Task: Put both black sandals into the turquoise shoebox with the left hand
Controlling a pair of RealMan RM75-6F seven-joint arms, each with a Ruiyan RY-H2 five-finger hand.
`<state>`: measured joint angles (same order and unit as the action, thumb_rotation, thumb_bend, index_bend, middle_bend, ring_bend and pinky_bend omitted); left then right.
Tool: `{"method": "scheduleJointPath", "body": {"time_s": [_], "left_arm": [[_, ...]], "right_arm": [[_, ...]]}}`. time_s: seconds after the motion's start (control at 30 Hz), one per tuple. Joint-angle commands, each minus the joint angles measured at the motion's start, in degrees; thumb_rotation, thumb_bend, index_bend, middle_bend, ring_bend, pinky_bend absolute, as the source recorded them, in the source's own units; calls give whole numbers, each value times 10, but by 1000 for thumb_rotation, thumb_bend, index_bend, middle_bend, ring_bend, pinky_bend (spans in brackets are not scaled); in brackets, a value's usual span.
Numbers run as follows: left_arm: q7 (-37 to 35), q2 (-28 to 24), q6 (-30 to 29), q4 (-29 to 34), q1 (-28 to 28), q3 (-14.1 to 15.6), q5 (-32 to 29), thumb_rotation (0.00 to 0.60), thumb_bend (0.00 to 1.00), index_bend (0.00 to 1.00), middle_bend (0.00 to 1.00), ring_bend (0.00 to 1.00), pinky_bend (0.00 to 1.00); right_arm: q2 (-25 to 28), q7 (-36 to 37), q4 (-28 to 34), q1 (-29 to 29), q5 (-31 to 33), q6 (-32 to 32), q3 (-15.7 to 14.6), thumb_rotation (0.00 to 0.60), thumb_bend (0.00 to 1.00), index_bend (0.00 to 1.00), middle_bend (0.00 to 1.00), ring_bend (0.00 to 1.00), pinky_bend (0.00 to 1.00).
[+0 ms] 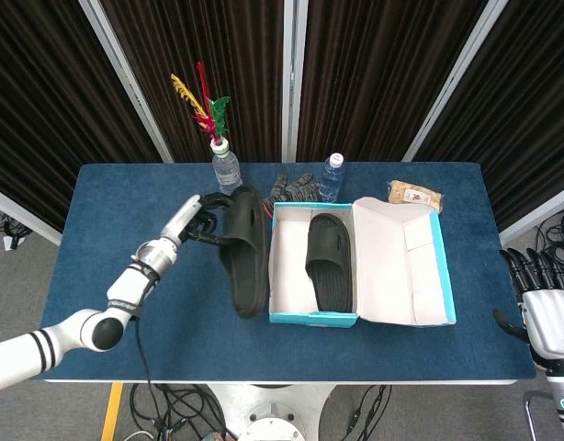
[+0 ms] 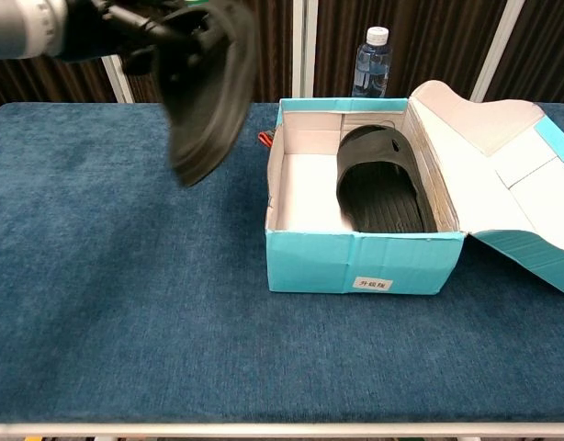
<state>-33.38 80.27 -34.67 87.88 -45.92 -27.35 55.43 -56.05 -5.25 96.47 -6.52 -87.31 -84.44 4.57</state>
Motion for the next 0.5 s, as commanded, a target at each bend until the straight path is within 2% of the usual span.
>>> {"method": "scheduleJointPath", "body": {"time_s": [0.03,0.33,0.5], "left_arm": [[-76,76,38,-65,-31,-42,50,600,0,588,573,790,840],[-113,189,29,-197,-94,-36,80,600,0,585,563,732,794],[-116,231,18,-259,-111,-21,95,600,0,584,561,733,685]], "right_arm": [[2,-4,4,2,2,-2,0,600,119,30,88,0,58],[6,-9,9,5,8,-2,-1,600,118,29,88,0,58],[7,-10,10,5,11,-1,0,600,119,29,88,0,58]]}}
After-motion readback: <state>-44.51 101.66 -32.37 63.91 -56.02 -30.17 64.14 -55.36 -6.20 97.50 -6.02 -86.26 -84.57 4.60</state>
